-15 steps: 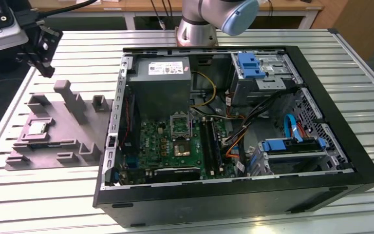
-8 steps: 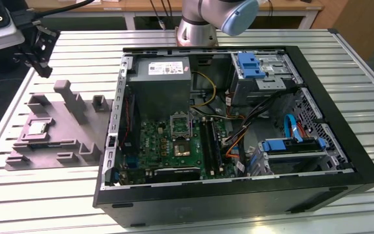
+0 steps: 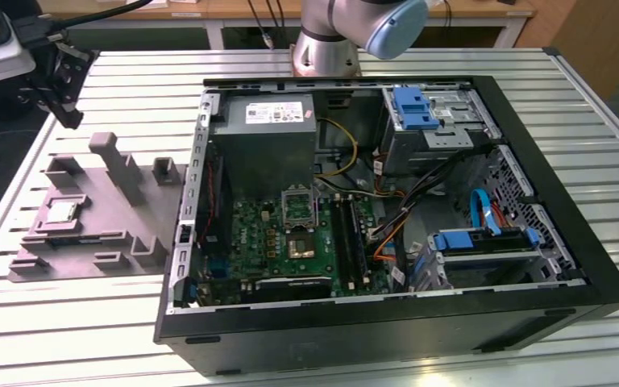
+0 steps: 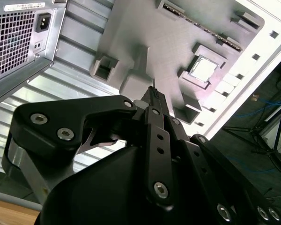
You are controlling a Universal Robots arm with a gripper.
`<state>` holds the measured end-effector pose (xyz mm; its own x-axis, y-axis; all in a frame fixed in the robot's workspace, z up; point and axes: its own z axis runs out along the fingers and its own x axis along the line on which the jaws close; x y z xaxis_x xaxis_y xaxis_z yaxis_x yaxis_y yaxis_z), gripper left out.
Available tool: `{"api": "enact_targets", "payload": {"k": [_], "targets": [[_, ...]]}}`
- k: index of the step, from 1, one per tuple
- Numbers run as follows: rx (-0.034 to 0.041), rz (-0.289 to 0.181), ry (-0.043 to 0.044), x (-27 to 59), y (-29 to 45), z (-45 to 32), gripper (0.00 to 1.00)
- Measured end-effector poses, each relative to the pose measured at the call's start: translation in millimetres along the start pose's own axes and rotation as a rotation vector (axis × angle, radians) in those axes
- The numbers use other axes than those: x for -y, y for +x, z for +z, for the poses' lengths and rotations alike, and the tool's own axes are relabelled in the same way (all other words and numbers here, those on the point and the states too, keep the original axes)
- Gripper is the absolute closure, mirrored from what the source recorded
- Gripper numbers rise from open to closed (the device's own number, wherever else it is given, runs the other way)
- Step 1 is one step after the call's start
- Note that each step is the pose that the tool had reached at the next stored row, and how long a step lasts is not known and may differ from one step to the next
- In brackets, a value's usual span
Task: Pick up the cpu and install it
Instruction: 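Reach for the cpu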
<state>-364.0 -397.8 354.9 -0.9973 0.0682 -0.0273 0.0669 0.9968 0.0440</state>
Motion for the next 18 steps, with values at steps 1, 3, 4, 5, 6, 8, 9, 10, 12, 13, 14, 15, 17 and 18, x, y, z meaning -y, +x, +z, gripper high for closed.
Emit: {"api": "enact_targets", "payload": {"k": [1,3,4,5,6,8,9,10,12,13,14,15,17,18], "targets": [[0.0000,0.000,0.0000,0.0,0.3,0.0,0.89],[0.0000,0.000,0.0000,0.0,0.9,0.0,0.89],[0.0000,0.000,0.0000,0.1,1.1,0.0,0.89],[0.0001,0.000,0.0000,0.1,1.6,0.0,0.89],[0.0001,0.000,0.0000,0.1,1.8,0.0,0.89],[0.0001,0.000,0.0000,0.2,2.2,0.0,0.89],[0.0001,0.000,0.0000,0.2,2.3,0.0,0.89],[0.0000,0.000,0.0000,0.2,2.8,0.0,0.89],[0.0001,0.000,-0.0001,0.2,3.3,0.1,0.89],[0.0000,0.000,0.0000,0.2,3.4,0.0,0.89],[0.0000,0.000,0.0000,0.3,3.8,0.0,0.89],[0.0001,0.000,0.0000,0.3,4.1,0.1,0.89],[0.0000,0.000,0.0000,0.3,4.3,0.1,0.89],[0.0001,0.000,0.0000,0.3,4.4,0.1,0.89]]}}
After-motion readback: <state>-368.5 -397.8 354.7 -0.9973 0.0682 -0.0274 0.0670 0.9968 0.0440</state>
